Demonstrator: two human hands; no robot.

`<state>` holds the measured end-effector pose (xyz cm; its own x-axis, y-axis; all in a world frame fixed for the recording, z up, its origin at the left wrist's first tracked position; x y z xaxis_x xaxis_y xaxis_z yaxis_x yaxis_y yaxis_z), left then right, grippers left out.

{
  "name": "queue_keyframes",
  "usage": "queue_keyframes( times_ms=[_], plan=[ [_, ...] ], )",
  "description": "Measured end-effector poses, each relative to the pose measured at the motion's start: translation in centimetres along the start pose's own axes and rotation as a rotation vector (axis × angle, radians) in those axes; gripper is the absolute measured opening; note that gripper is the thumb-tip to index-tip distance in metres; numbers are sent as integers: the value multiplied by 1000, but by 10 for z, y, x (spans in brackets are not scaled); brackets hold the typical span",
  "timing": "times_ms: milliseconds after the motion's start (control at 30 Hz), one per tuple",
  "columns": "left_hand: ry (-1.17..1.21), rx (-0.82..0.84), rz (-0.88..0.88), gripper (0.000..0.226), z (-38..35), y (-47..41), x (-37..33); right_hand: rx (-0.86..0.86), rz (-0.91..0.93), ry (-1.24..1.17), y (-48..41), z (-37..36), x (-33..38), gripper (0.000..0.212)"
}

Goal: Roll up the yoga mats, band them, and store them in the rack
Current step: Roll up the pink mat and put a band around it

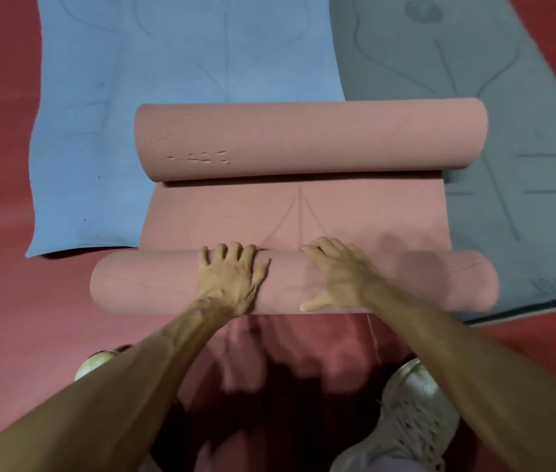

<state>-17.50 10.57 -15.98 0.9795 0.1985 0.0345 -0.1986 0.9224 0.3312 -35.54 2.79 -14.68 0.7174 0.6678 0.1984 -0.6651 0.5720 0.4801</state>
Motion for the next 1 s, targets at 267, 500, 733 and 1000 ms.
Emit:
queue_keyframes(
  times_ms=[267, 500, 733, 1000],
  plan=[
    [182, 186, -47, 58, 11, -56, 14, -413, -82, 202, 26, -38, 5, 110],
    [230, 140, -21, 58, 16, -66, 13, -389, -116, 270, 10, -34, 1, 125],
    [242, 166, -43, 53, 24, -71, 12, -338, -104, 279, -9, -12, -10, 127],
    [122, 35, -141, 49, 32, -34, 11, -198, -65, 147, -11, 16, -12, 109]
  ],
)
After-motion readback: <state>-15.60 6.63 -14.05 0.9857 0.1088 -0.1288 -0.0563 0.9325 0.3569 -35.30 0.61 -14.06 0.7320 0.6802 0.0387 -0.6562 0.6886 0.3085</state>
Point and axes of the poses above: each hand's wrist, its own y-axis away from the middle knuckle, its own z-axis out of the back of the hand, x = y × z, the point moved 3 cm from there along -y, towards the middle knuckle
